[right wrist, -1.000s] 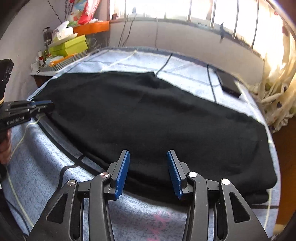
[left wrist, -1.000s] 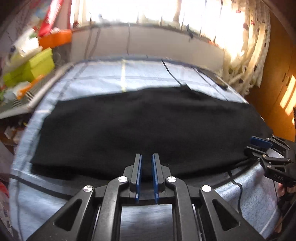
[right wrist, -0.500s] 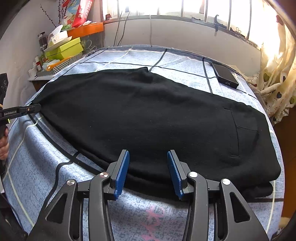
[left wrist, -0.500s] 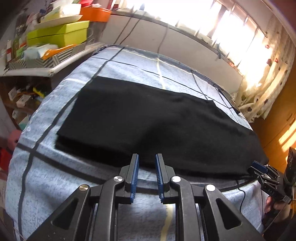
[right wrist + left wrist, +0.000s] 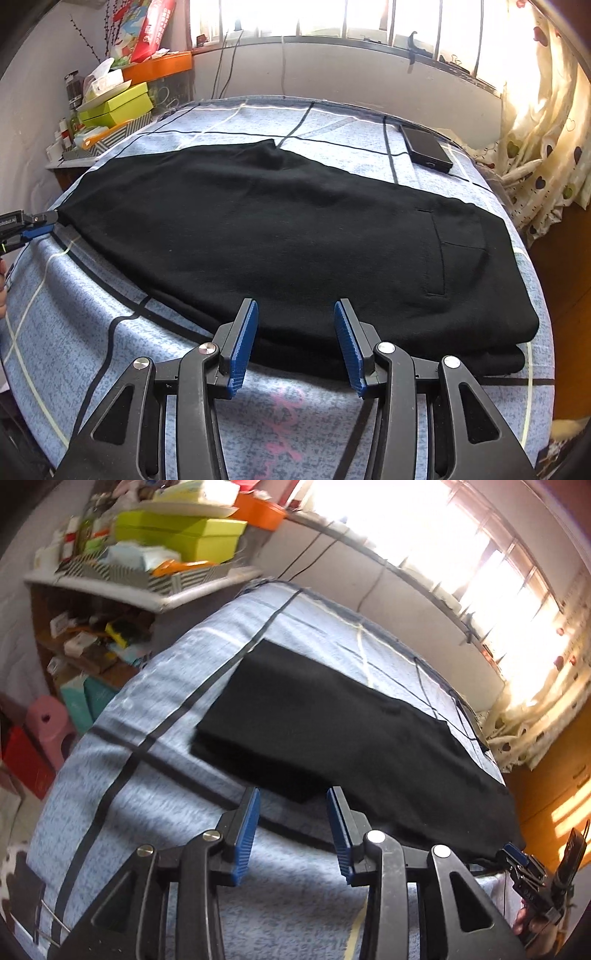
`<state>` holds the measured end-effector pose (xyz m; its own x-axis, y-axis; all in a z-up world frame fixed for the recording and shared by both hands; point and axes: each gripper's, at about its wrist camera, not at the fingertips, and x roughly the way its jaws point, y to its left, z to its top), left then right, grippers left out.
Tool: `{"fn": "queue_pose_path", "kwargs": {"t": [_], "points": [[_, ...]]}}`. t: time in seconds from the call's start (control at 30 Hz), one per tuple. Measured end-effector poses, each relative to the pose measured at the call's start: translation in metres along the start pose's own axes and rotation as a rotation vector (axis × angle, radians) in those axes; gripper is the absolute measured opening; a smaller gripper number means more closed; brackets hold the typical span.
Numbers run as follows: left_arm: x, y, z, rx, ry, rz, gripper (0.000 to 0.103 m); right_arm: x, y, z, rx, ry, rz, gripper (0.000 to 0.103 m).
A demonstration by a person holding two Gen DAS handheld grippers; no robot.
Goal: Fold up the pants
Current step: 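Move the left gripper to the pant leg hem and close on it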
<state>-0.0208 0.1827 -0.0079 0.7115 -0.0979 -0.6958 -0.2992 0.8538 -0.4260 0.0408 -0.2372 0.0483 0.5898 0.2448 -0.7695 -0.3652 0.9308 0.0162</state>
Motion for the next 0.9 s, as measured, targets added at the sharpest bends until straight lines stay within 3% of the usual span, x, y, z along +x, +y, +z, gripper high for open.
{"fn": "queue_pose_path", "kwargs": {"t": [0.43, 0.6, 0.9], "points": [[0.013, 0.011, 0.011, -0.154, 0.0, -0.049, 0.052, 0.005, 0.017, 0.012, -0.043, -0.025, 0.044, 0.045], [0.006, 0.017, 0.004, -0.213, 0.008, -0.073, 0.052, 0.003, 0.019, 0.012, -0.054, -0.029, 0.044, 0.045], [0.024, 0.015, 0.026, -0.25, -0.035, -0.041, 0.054, 0.003, 0.02, 0.021, -0.054, -0.054, 0.054, 0.045]]}}
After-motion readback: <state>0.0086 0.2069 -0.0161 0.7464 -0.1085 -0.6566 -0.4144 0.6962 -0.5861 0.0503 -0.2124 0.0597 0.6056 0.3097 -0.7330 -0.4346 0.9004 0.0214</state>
